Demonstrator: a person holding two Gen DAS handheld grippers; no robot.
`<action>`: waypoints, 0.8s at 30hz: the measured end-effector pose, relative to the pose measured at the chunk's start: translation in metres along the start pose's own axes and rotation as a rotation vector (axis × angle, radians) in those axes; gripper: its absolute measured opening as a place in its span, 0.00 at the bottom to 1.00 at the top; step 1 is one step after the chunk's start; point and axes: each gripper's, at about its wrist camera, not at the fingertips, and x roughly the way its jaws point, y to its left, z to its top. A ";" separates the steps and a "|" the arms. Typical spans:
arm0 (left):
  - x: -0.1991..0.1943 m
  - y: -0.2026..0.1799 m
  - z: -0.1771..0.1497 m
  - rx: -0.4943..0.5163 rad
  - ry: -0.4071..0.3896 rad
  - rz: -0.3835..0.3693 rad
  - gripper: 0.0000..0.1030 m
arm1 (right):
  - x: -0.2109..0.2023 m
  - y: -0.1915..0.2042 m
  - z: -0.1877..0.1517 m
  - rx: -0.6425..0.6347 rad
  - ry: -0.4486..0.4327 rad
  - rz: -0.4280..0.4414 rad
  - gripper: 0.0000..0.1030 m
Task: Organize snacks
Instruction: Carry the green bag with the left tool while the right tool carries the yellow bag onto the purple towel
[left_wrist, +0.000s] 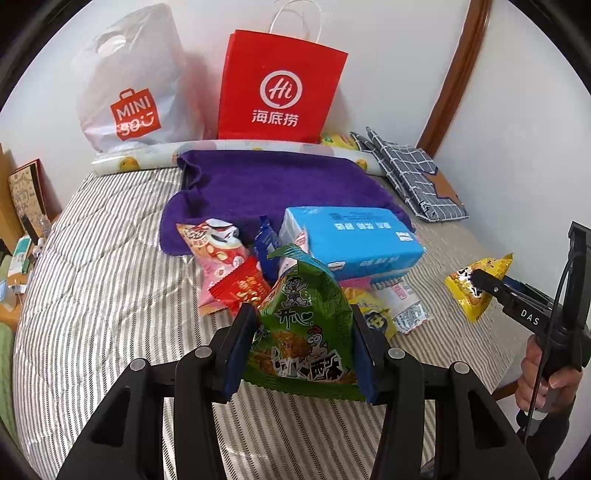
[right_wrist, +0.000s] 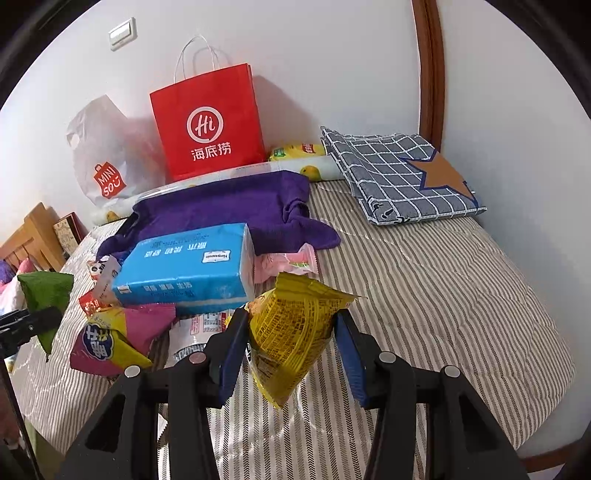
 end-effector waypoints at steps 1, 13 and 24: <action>0.000 -0.002 0.001 0.003 0.000 -0.001 0.48 | 0.000 0.001 0.001 -0.002 0.000 0.002 0.44; 0.013 -0.014 0.035 0.016 -0.002 -0.021 0.48 | 0.012 0.017 0.037 -0.036 -0.019 0.036 0.44; 0.042 -0.014 0.086 0.030 0.012 -0.017 0.48 | 0.048 0.036 0.088 -0.088 -0.029 0.076 0.44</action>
